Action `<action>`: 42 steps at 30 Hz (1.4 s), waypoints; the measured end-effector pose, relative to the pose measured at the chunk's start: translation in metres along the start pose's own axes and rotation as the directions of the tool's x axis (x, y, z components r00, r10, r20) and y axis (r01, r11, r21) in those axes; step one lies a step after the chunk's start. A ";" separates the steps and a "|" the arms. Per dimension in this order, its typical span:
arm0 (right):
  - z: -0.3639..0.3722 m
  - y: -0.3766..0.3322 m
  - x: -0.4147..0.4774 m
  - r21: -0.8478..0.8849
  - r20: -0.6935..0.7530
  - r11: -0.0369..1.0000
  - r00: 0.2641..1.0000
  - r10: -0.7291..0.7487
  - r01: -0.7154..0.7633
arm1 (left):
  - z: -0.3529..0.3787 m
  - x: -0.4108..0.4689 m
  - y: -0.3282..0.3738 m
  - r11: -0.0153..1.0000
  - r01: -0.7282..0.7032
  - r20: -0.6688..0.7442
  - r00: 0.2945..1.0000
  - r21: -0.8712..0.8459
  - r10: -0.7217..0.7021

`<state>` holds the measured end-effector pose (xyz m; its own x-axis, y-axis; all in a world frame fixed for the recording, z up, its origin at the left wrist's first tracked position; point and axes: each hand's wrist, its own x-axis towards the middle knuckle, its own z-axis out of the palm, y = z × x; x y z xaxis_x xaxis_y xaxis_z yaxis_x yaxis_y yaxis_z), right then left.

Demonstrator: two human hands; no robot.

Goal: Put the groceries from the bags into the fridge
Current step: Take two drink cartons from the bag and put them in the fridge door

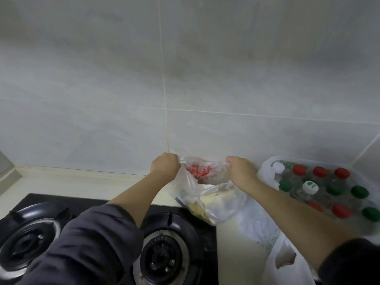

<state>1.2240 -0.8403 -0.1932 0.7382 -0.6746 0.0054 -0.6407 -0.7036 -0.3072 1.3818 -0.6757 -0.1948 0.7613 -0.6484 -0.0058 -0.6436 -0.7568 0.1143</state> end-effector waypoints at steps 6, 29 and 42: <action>-0.039 -0.011 -0.012 0.194 -0.097 0.981 0.995 -0.007 0.026 | -0.039 -0.012 0.011 0.990 -0.053 -0.085 0.996 -0.132 0.042; -0.131 -0.021 -0.213 0.959 0.011 0.274 0.980 0.198 -0.066 | -0.096 -0.247 0.042 0.271 -0.035 -0.086 0.981 -0.962 -0.175; -0.070 0.087 -0.323 0.867 0.192 0.454 0.979 0.072 -0.203 | 0.000 -0.391 0.108 0.332 0.132 0.085 0.985 -0.934 -0.153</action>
<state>0.9154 -0.6992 -0.1553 0.7171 -0.6678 -0.1994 -0.2580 0.0114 -0.9661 1.0148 -0.5044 -0.1800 0.8415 -0.5296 -0.1073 -0.0400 -0.2593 0.9650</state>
